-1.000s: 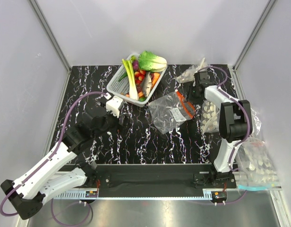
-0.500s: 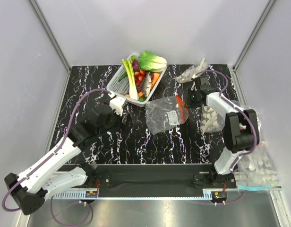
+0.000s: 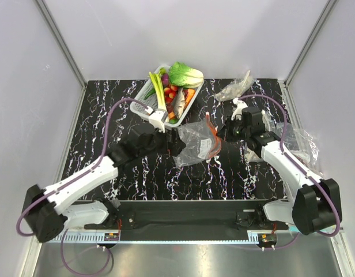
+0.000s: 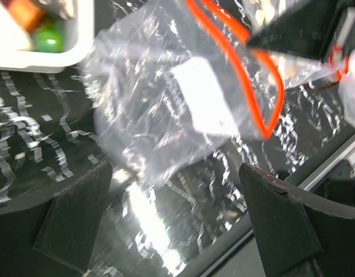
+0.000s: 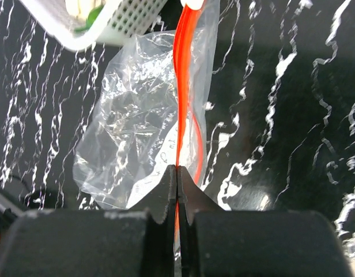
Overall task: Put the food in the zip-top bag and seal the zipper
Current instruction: Pick up the zipper food storage bag at the center of the board.
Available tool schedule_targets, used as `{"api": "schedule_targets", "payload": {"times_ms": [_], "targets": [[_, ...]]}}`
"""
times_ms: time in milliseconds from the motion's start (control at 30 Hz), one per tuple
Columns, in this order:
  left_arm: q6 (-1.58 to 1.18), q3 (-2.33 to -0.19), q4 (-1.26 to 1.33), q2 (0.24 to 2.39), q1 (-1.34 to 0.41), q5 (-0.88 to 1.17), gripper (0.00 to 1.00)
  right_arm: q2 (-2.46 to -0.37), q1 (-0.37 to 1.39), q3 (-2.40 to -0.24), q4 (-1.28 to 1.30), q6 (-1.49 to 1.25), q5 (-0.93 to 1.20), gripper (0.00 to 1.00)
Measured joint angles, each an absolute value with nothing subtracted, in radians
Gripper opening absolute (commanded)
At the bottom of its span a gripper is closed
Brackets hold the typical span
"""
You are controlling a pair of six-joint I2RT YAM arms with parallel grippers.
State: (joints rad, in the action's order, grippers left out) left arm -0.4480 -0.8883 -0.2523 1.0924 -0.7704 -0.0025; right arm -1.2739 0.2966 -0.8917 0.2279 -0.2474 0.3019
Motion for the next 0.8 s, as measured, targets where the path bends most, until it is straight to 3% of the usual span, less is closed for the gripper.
{"api": "schedule_targets", "payload": {"times_ms": [333,433,567,800], "targets": [[-0.551,-0.840,0.075,1.333,-0.820,-0.017,0.98,-1.193,0.335,-0.812,0.165,-0.263,0.328,0.00],[-0.556,-0.882,0.109,1.392,-0.824,-0.036,0.94,-1.183,0.340,-0.809,0.149,-0.266,0.328,0.00],[-0.565,-0.943,0.149,1.458,-0.825,-0.061,0.77,-1.179,0.345,-0.809,0.139,-0.266,0.327,0.00],[-0.589,-0.994,0.189,1.537,-0.825,-0.104,0.68,-1.164,0.361,-0.806,0.119,-0.266,0.327,0.00]]}}
